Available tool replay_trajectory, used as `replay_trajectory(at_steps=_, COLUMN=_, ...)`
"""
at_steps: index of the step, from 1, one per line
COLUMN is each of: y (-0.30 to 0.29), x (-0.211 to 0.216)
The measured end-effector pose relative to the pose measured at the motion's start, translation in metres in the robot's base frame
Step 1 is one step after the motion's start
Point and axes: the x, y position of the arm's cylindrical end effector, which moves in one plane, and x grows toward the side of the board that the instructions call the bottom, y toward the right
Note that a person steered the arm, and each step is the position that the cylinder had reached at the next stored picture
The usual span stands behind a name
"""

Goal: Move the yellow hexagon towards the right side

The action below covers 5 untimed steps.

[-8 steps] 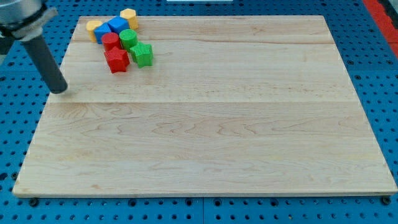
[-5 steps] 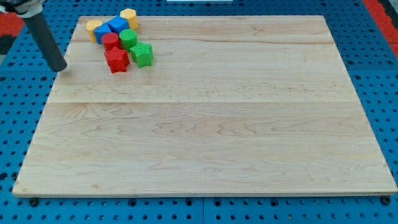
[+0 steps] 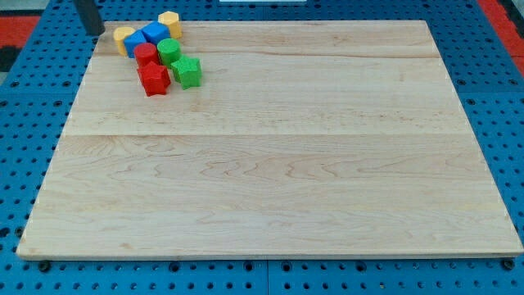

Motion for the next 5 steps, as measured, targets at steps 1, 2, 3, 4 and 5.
replay_trajectory(at_steps=1, y=0.043, x=-0.008)
replay_trajectory(at_steps=2, y=0.144, x=-0.007)
replay_trajectory(at_steps=3, y=0.216, x=-0.007)
replay_trajectory(at_steps=4, y=0.246, x=0.025)
replay_trajectory(at_steps=5, y=0.279, x=0.057)
